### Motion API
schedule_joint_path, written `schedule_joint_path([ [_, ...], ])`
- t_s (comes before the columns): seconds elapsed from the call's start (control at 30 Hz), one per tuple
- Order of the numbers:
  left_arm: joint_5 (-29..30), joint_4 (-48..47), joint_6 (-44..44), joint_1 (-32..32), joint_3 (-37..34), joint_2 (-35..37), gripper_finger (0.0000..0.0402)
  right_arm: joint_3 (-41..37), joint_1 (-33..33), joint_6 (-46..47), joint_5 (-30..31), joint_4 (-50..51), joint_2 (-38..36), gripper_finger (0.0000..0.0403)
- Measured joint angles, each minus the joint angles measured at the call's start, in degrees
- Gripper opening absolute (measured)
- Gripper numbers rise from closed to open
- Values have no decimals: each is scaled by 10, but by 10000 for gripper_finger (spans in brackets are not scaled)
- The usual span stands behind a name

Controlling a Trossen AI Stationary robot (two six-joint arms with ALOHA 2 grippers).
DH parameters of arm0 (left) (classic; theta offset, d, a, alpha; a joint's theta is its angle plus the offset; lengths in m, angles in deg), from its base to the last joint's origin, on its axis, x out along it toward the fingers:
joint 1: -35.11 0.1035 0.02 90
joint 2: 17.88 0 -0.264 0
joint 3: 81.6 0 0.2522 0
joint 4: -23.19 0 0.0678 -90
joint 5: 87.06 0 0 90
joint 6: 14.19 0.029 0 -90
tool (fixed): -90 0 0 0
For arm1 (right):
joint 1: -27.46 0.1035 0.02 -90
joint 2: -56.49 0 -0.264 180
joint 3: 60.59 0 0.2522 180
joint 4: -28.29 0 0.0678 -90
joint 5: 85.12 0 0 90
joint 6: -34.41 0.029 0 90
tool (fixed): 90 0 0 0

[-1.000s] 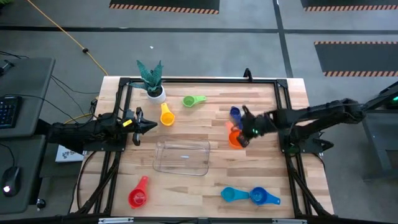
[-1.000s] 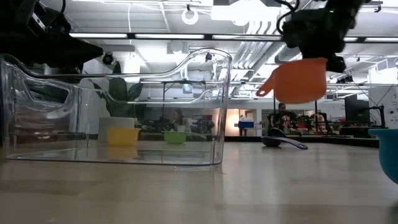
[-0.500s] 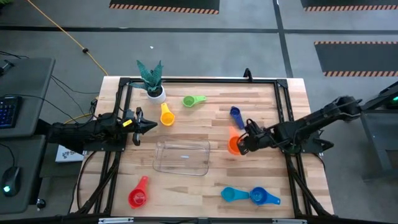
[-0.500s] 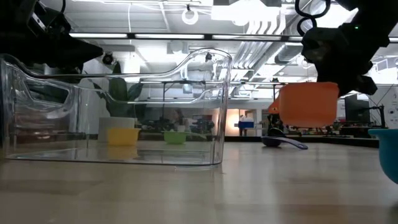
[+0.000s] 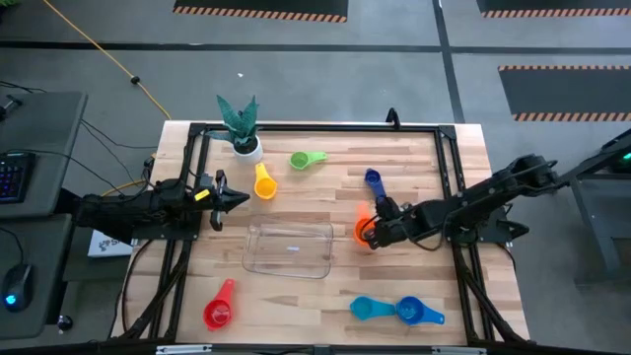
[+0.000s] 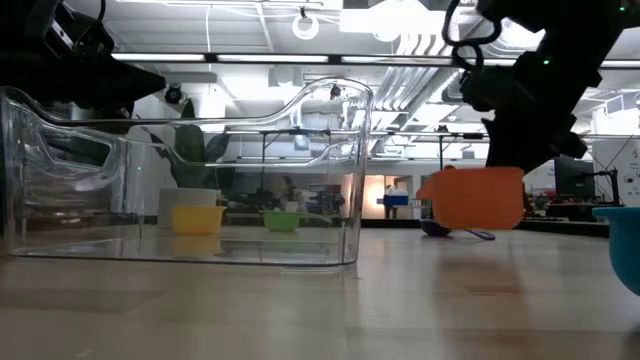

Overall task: Nest measuring cups in basket
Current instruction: Move the orange measuring cup to the middle right of the table

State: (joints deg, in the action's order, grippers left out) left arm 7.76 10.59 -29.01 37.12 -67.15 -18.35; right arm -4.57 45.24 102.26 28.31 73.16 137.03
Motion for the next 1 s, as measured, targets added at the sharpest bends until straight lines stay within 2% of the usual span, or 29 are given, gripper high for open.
schedule_joint_path([
  [0.27,0,0,0,0,0,0,1,25,0,-8,-14,4,43,0],
  [0.7,0,0,0,0,0,0,1,30,-2,3,-26,4,45,23],
  [1.0,0,0,0,0,0,0,1,30,-2,22,-36,4,45,25],
])
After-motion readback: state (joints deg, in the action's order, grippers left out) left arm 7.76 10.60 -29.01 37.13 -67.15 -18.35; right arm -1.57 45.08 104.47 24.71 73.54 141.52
